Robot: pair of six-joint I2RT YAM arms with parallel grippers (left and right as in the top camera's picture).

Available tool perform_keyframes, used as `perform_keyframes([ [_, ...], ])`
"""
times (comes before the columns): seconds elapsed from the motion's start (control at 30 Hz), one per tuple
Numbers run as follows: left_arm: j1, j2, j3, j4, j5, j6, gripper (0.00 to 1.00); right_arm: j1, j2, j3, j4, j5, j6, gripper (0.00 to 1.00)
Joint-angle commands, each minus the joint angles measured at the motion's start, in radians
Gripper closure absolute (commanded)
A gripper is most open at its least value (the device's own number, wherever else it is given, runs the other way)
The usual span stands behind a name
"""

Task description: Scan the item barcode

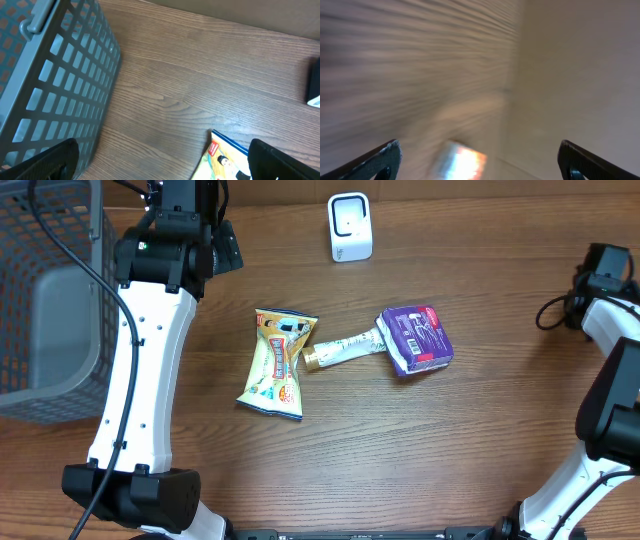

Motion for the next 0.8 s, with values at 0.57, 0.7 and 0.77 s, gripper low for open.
perform_keyframes([
  [0.57,0.006,0.003,-0.002,-0.034,0.012,0.029,0.0,0.056,-0.035,0.627,-0.9,-1.669,0.835,0.0],
  [0.7,0.006,0.003,-0.002,-0.056,0.012,0.042,0.0,0.049,-0.033,0.555,-1.095,-1.665,0.929,0.0],
  [0.77,0.006,0.003,-0.002,-0.06,0.013,0.042,0.0,0.043,-0.033,0.504,-1.077,-1.664,0.903,0.0],
])
